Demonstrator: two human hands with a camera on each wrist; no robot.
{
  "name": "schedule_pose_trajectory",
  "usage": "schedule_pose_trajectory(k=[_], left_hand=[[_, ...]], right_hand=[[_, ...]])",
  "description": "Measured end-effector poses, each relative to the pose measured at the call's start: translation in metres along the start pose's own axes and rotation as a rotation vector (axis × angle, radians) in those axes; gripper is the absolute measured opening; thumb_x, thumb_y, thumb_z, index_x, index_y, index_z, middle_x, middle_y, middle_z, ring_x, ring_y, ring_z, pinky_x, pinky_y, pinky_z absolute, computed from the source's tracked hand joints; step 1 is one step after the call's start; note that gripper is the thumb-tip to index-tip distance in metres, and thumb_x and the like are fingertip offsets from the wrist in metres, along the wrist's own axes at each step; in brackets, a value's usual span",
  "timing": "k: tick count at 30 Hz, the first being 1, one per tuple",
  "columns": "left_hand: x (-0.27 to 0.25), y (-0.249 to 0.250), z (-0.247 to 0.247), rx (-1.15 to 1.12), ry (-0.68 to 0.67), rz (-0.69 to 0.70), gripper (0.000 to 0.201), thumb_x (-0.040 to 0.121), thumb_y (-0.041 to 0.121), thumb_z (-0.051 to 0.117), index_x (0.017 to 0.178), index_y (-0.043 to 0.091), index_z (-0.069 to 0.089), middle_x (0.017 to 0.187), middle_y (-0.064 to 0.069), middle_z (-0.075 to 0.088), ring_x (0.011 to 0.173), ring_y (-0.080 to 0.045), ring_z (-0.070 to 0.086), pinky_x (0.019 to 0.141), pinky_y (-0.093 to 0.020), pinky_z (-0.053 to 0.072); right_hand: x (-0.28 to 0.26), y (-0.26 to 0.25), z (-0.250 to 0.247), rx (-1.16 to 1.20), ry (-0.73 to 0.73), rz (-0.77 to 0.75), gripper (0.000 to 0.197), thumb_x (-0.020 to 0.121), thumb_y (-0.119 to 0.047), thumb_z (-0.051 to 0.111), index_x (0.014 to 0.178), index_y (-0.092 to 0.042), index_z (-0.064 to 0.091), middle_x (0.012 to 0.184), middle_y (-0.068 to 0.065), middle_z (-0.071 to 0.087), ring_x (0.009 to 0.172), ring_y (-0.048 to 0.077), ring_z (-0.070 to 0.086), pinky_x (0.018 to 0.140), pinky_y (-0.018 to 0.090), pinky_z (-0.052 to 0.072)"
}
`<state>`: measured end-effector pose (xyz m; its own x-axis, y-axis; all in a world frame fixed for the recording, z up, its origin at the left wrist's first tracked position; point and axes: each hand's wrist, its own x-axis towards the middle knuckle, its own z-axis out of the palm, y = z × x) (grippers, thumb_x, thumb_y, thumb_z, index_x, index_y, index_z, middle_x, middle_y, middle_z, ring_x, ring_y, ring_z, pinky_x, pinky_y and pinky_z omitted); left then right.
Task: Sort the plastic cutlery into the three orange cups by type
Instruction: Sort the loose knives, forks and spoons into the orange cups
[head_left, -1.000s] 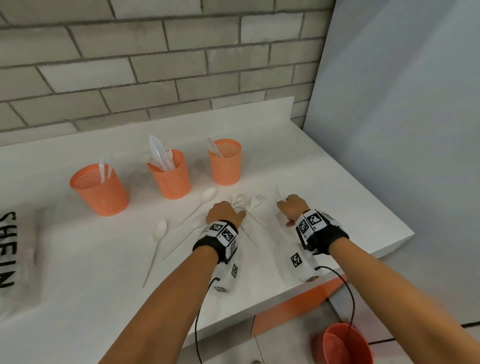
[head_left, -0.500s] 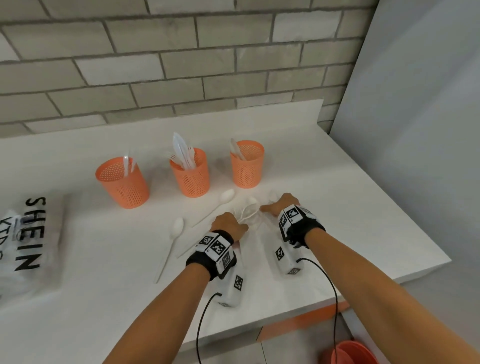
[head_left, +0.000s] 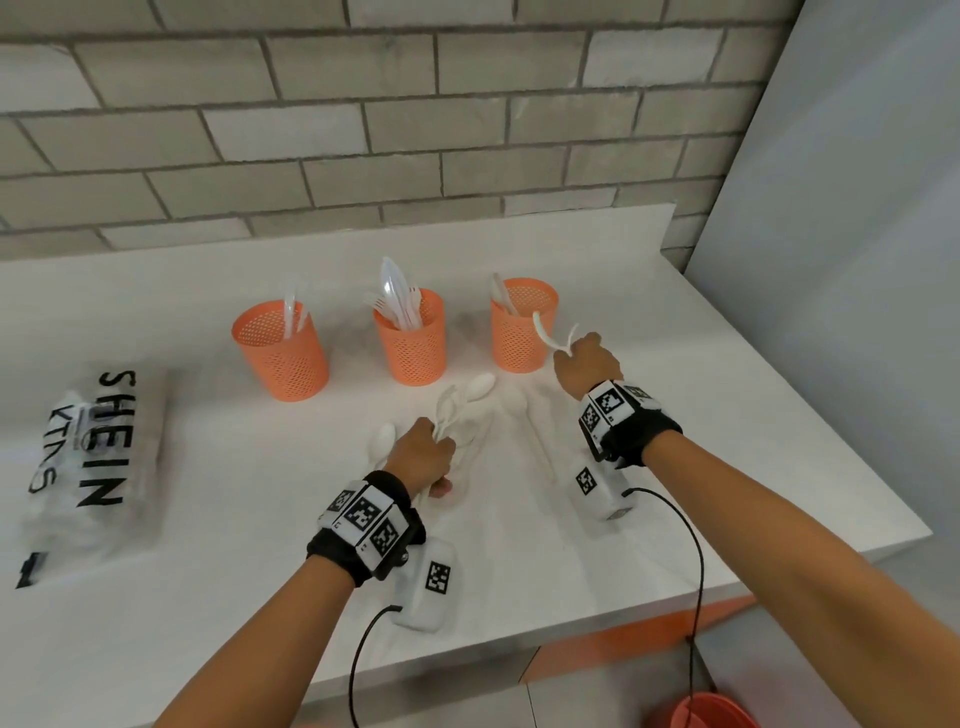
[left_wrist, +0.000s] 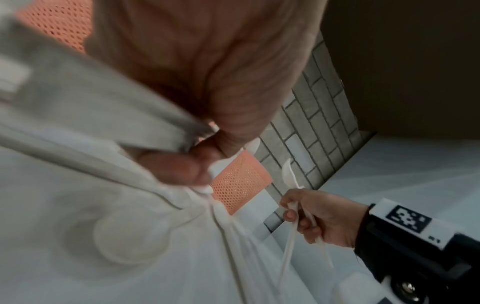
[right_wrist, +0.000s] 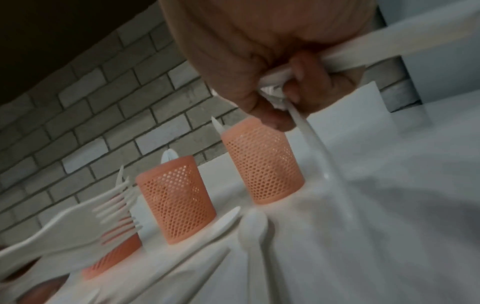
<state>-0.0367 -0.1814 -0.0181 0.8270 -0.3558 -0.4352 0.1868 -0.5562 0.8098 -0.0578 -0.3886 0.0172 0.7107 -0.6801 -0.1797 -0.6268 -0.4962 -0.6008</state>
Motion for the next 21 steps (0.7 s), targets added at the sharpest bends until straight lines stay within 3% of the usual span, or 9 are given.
schedule_pose_trajectory(k=[4,7,9,13,16,18,20,21], left_hand=[[0.002,0.011,-0.005,-0.047,0.094,0.166,0.025,0.092,0.019,0.048,0.069,0.017,0.04,0.064,0.0,0.041,0.054,-0.013,0.037,0.051,-0.025,0.03],[-0.004,0.032,-0.006,-0.21,0.104,0.222,0.027,0.088,0.019,0.058,0.064,0.017,0.045,0.058,0.003,0.04,0.051,-0.012,0.036,0.049,-0.022,0.03],[-0.01,0.046,-0.008,-0.284,0.083,0.284,0.025,0.086,0.018,0.062,0.065,0.02,0.051,0.053,0.007,0.043,0.046,-0.006,0.04,0.042,-0.013,0.031],[-0.015,0.057,-0.013,-0.232,0.018,0.377,0.008,0.083,0.011,0.067,0.076,0.013,0.062,0.057,0.011,0.058,0.042,0.007,0.051,0.039,-0.004,0.034],[-0.015,0.054,-0.018,-0.214,0.004,0.381,0.017,0.081,0.013,0.07,0.069,0.017,0.059,0.05,0.014,0.055,0.038,0.007,0.049,0.038,-0.005,0.032],[-0.017,0.051,-0.021,-0.24,-0.004,0.355,0.022,0.081,0.013,0.07,0.065,0.018,0.056,0.039,0.015,0.052,0.032,0.004,0.045,0.035,-0.007,0.031],[-0.019,0.047,-0.026,-0.229,0.002,0.332,0.021,0.08,0.011,0.071,0.065,0.017,0.058,0.043,0.013,0.053,0.033,0.002,0.044,0.035,-0.008,0.031],[-0.019,0.044,-0.029,-0.207,0.011,0.315,0.022,0.079,0.011,0.072,0.064,0.017,0.057,0.049,0.009,0.053,0.037,0.001,0.045,0.037,-0.01,0.032]], right_hand=[[-0.004,-0.009,-0.013,0.169,-0.065,-0.083,0.034,0.096,-0.02,0.037,0.103,0.0,0.062,0.097,0.014,0.066,0.092,0.029,0.059,0.066,0.028,0.04],[-0.015,-0.023,-0.007,0.422,-0.257,-0.063,0.035,0.099,-0.022,0.03,0.075,-0.012,0.054,0.068,0.004,0.063,0.069,0.02,0.053,0.06,0.027,0.042],[-0.026,-0.032,-0.002,0.635,-0.442,-0.004,0.034,0.101,-0.025,0.028,0.077,-0.014,0.048,0.061,0.003,0.066,0.069,0.019,0.056,0.068,0.03,0.046],[-0.043,-0.046,0.013,0.83,-0.644,-0.055,0.033,0.101,-0.031,0.033,0.102,-0.01,0.058,0.087,0.006,0.064,0.079,0.019,0.061,0.079,0.035,0.05],[-0.05,-0.056,0.023,0.94,-0.707,-0.031,0.031,0.1,-0.029,0.035,0.1,-0.013,0.061,0.091,0.006,0.066,0.083,0.017,0.064,0.068,0.03,0.055],[-0.054,-0.063,0.029,0.978,-0.75,0.007,0.032,0.101,-0.03,0.032,0.098,-0.015,0.06,0.08,0.004,0.069,0.074,0.014,0.068,0.058,0.026,0.057],[-0.059,-0.069,0.034,0.977,-0.812,0.017,0.034,0.101,-0.032,0.03,0.094,-0.015,0.058,0.062,0.0,0.069,0.06,0.012,0.068,0.053,0.024,0.056],[-0.062,-0.072,0.036,0.969,-0.84,0.018,0.033,0.1,-0.032,0.031,0.094,-0.015,0.058,0.061,0.001,0.069,0.06,0.013,0.067,0.055,0.026,0.056]])
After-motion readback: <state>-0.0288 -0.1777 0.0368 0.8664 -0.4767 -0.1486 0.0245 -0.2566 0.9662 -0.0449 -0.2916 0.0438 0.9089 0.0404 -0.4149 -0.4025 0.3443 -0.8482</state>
